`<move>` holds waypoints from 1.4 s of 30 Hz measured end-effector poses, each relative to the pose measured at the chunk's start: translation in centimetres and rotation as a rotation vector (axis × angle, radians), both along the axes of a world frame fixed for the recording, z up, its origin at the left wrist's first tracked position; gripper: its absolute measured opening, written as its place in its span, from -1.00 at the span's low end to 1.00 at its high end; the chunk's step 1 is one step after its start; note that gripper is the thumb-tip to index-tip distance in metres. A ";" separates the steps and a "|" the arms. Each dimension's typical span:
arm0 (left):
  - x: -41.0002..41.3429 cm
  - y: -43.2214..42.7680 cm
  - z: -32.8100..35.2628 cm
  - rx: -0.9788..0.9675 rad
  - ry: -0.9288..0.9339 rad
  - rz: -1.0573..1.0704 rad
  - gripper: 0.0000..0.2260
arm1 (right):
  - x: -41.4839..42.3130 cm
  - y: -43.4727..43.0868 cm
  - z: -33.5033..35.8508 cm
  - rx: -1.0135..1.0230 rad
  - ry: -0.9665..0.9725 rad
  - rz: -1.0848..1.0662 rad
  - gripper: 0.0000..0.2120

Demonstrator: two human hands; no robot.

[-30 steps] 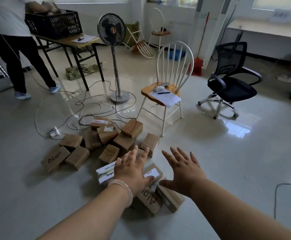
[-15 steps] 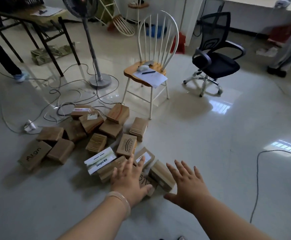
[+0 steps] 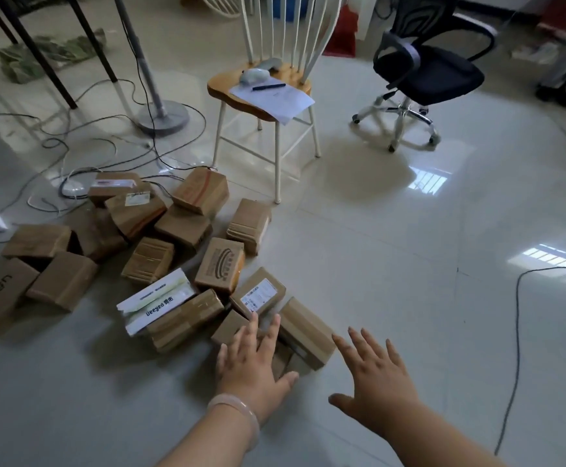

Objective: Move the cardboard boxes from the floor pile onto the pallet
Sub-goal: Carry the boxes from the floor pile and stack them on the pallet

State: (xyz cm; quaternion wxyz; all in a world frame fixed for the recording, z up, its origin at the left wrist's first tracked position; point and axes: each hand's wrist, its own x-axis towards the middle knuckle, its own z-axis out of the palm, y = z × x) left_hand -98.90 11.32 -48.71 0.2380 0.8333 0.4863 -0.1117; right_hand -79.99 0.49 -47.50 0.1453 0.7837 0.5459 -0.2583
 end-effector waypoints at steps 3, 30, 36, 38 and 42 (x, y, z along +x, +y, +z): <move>1.8 1.0 -6.3 -0.009 -0.009 -0.002 -0.15 | 1.6 1.4 -6.7 -0.009 -0.007 0.009 -0.08; 7.3 5.9 -44.4 -0.080 0.033 0.013 -0.19 | 7.7 9.4 -44.3 0.070 -0.084 0.030 -0.04; 7.5 5.0 -44.7 -0.122 0.012 0.034 -0.20 | 9.3 8.7 -43.7 0.149 0.040 -0.049 -0.13; 8.0 5.0 -44.0 -0.165 -0.020 0.067 -0.21 | 10.6 8.5 -42.7 0.185 0.220 -0.282 -0.17; 9.6 5.2 -41.9 -0.307 -0.196 0.187 -0.18 | 11.9 8.3 -40.2 0.394 0.903 -0.707 -0.24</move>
